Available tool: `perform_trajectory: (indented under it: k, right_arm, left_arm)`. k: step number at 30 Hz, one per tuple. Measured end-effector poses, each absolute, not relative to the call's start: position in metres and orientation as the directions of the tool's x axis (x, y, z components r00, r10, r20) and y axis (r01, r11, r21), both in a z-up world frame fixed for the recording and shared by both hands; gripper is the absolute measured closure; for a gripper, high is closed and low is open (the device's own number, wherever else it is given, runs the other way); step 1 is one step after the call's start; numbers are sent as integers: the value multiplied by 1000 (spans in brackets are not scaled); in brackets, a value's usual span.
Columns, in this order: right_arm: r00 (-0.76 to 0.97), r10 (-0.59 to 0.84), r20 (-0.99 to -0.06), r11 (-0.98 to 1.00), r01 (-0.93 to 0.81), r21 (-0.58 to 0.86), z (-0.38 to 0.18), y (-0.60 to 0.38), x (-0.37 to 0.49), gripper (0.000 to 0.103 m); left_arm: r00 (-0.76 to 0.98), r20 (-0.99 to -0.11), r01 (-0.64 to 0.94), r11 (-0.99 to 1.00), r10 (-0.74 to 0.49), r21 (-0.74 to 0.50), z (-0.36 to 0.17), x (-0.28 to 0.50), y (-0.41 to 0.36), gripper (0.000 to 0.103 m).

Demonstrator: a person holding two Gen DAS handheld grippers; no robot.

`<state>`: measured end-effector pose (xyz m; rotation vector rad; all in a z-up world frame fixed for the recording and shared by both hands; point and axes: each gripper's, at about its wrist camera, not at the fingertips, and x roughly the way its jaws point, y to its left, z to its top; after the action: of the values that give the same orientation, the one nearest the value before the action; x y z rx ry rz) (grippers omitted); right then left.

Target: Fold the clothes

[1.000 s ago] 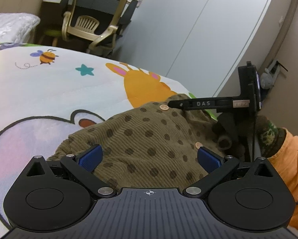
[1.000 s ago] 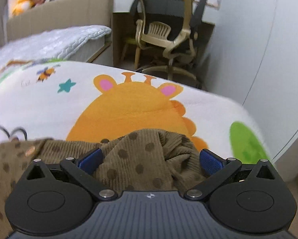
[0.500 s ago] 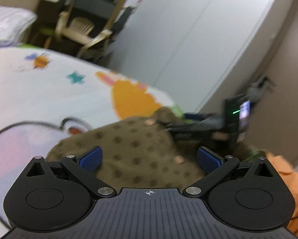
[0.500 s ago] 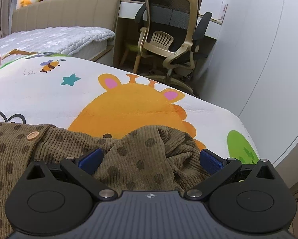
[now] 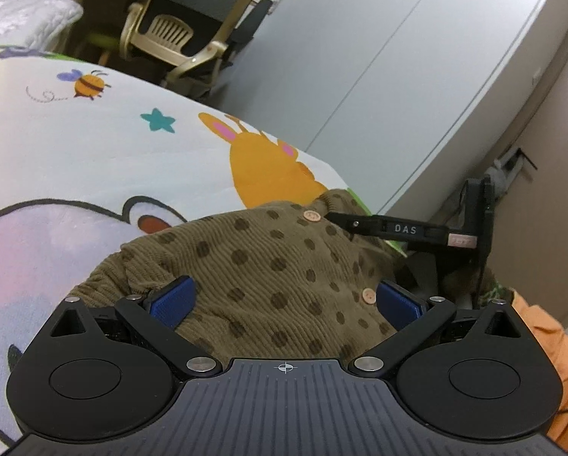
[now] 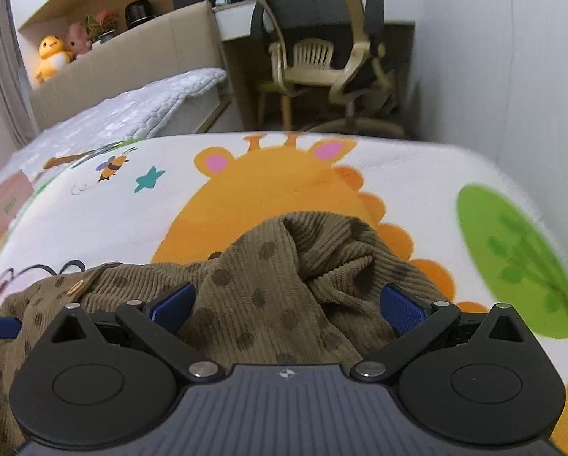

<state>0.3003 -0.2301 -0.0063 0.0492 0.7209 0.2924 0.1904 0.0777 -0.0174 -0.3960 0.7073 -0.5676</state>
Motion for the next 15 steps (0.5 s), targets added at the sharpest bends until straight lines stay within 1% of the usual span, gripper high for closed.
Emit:
perform_trajectory:
  k: [3,5,15]
  right_arm:
    - [754,294,-587,947,-312,75,8,-217,269,0]
    - [740,349,-575,923,-376,78,15,-209,249,0]
    - [742,322,-588,865,-483,-136,-8,-178,181,0]
  left_arm:
    - [623,-500,356,787,-602,-503,-17,189,76,0]
    - [622,-500,359,787,-603,-502,-17,189,76,0]
    - [623,-487,354,775,-613,-523,-17,189,81,0]
